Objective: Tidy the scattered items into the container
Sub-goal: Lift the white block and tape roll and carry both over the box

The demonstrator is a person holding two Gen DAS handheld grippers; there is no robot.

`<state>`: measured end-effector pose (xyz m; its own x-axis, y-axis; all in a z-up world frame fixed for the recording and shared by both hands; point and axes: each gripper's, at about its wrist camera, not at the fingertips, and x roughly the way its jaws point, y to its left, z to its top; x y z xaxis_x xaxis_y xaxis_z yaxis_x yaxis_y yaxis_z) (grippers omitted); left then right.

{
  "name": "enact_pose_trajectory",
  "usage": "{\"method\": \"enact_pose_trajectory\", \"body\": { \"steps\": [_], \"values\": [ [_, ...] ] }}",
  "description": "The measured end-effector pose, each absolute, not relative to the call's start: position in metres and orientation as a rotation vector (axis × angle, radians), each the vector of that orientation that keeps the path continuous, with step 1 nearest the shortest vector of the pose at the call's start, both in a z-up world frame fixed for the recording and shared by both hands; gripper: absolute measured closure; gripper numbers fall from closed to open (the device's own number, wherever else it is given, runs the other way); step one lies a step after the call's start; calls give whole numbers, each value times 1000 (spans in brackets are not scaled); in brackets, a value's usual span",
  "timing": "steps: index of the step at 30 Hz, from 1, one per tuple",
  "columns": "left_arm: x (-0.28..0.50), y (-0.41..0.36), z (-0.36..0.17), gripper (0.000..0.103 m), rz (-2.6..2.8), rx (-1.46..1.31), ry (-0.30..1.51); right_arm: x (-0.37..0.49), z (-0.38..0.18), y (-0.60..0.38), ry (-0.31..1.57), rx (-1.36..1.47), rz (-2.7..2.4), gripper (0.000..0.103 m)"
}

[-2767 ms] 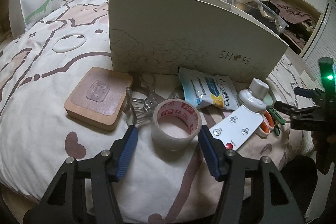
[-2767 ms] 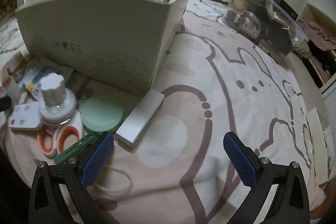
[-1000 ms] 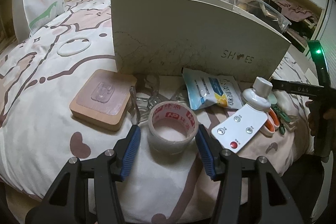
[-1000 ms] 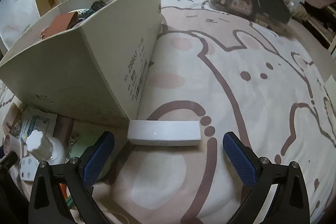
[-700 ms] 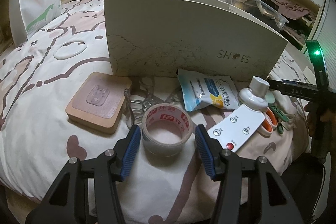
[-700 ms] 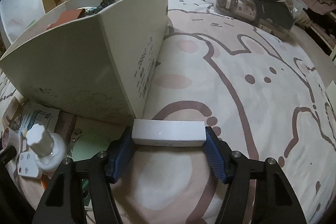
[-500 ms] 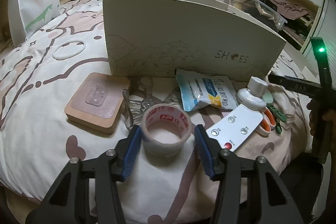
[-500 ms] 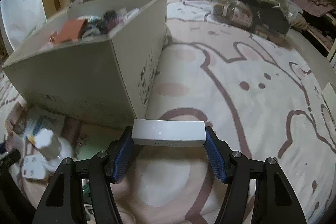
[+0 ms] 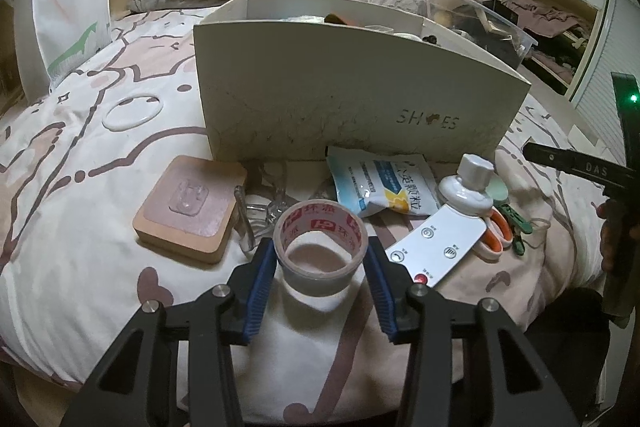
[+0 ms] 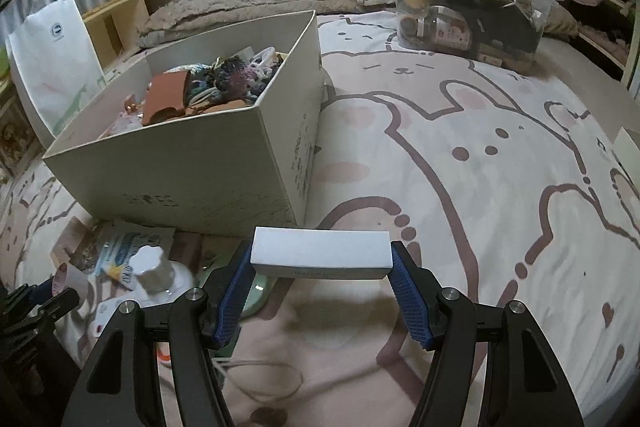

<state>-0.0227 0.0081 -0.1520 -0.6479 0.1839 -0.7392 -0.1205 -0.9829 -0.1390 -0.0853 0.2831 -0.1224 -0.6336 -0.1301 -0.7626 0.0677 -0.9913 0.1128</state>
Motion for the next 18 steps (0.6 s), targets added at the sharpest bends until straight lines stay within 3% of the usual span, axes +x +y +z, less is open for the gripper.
{"method": "enact_pose_trajectory", "body": {
  "steps": [18],
  "values": [
    [-10, 0, -129, 58, 2748, -1145, -124, -46, -111, 257, -176, 1228, -2675, 36]
  ]
}}
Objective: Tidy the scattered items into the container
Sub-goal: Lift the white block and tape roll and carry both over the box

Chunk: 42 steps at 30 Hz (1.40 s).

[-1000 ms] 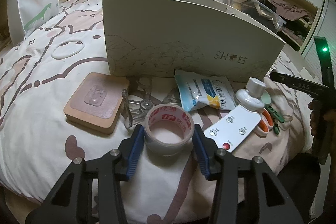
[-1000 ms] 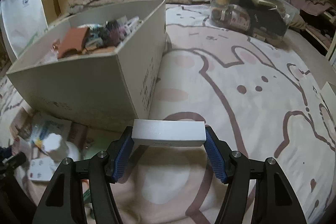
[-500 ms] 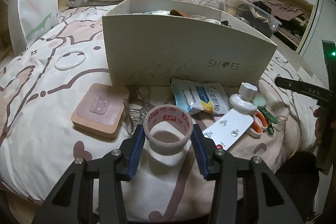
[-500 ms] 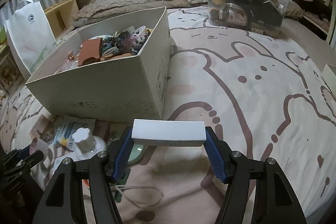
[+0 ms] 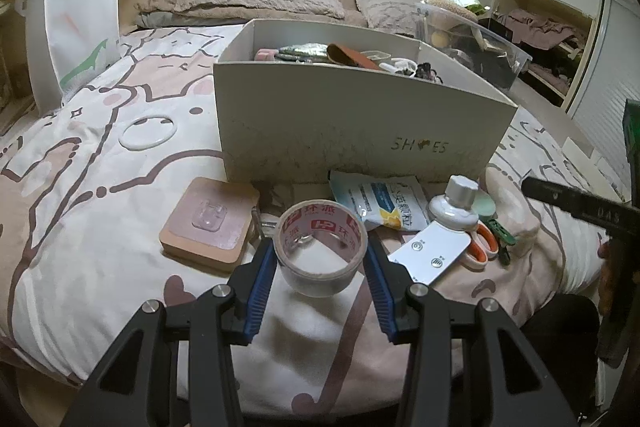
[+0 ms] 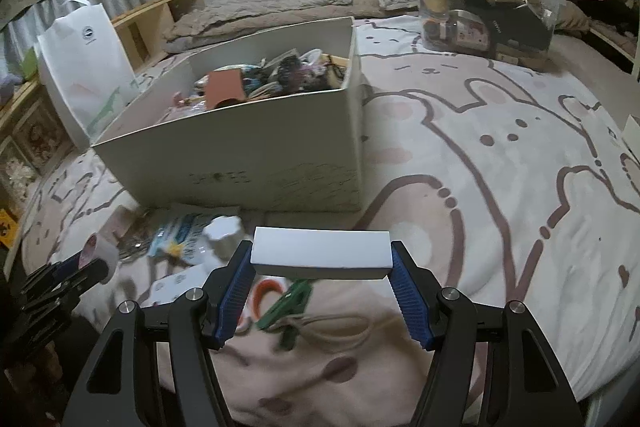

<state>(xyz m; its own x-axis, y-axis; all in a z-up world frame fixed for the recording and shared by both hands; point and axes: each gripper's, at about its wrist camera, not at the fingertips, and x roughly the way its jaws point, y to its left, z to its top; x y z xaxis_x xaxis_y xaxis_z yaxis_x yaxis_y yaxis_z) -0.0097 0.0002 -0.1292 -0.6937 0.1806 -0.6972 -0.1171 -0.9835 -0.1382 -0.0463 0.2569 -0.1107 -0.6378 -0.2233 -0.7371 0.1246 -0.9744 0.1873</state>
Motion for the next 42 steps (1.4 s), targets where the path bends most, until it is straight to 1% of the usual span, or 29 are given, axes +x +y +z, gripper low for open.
{"method": "enact_pose_trajectory", "body": {
  "steps": [16, 20, 42],
  "values": [
    [-11, -4, -105, 58, 2791, -1057, -107, -31, -87, 229, -175, 1137, -2608, 36],
    [-14, -4, -95, 58, 2829, -1014, -69, -33, -78, 227, -188, 1102, -2617, 36],
    [-46, -3, -36, 58, 2882, -758, -38, -58, -20, 216, -223, 871, -2655, 36]
  ]
}}
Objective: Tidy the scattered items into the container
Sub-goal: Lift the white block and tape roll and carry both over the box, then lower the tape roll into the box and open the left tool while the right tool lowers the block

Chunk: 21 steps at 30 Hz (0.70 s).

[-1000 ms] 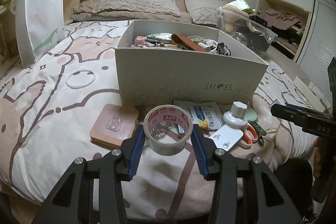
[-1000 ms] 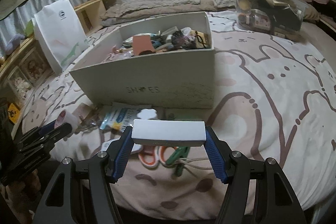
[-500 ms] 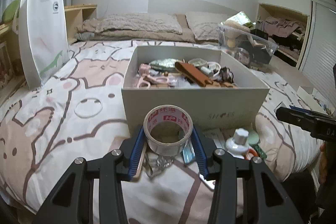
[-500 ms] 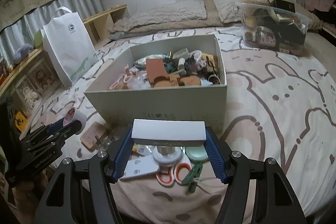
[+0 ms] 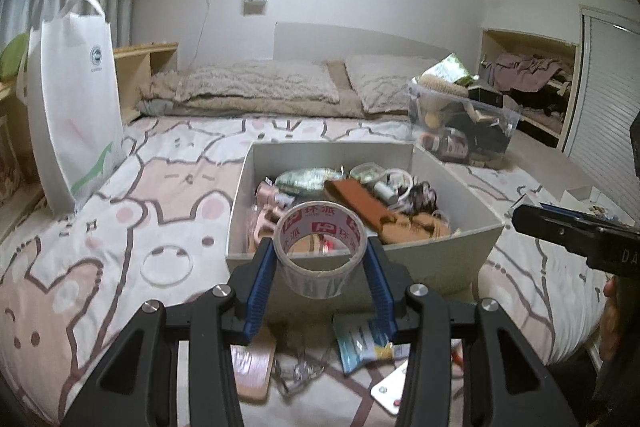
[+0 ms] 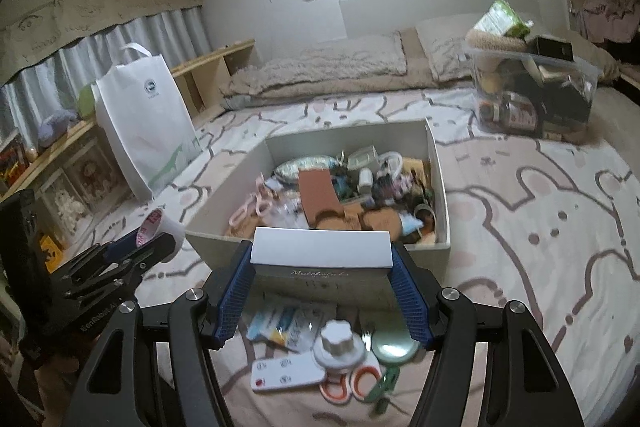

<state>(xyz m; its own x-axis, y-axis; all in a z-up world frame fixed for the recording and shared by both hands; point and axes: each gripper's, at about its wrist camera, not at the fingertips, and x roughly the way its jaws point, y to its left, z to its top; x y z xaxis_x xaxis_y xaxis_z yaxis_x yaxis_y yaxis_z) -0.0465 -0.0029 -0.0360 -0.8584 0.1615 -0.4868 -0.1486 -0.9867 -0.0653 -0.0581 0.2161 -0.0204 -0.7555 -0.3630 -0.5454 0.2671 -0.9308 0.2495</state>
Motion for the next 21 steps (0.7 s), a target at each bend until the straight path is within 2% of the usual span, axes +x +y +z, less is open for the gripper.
{"method": "enact_pose_trajectory", "body": {
  "steps": [9, 21],
  "values": [
    [-71, 4, -14, 59, 2888, -673, -31, -79, -1, 212, -228, 770, -2666, 36],
    [-113, -6, -7, 59, 2905, -692, -80, -124, -10, 203, -260, 752, -2654, 36]
  ]
}}
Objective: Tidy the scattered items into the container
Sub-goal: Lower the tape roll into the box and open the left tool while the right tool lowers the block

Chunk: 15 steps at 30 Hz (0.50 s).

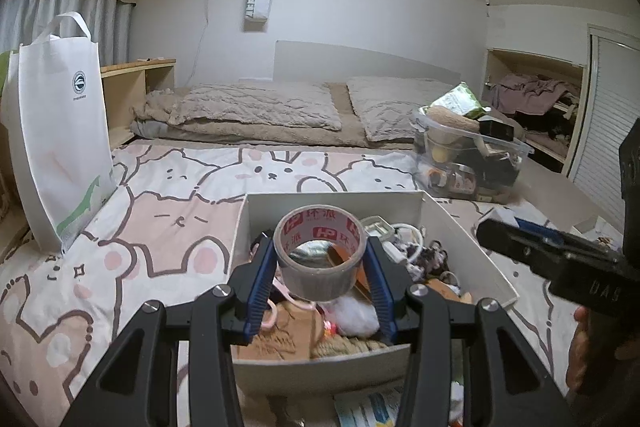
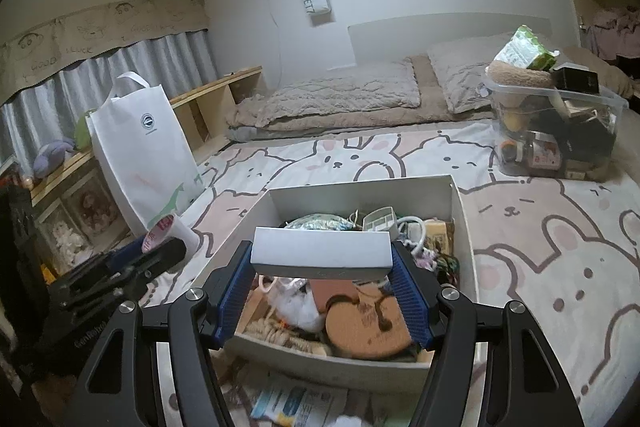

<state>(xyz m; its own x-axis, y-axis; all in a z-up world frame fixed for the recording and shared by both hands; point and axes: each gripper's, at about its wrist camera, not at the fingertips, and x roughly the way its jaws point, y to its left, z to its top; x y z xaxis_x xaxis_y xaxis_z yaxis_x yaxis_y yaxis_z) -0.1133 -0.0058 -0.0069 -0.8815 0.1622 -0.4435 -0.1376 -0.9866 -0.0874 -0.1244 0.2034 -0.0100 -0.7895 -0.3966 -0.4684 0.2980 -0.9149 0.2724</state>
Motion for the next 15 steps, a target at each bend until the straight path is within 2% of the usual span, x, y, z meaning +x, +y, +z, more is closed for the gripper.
{"method": "enact_pose_trajectory", "body": {
  "steps": [15],
  "values": [
    [-148, -30, -30, 59, 2921, -770, -90, -158, -30, 174, -302, 760, -2601, 36]
  ]
}}
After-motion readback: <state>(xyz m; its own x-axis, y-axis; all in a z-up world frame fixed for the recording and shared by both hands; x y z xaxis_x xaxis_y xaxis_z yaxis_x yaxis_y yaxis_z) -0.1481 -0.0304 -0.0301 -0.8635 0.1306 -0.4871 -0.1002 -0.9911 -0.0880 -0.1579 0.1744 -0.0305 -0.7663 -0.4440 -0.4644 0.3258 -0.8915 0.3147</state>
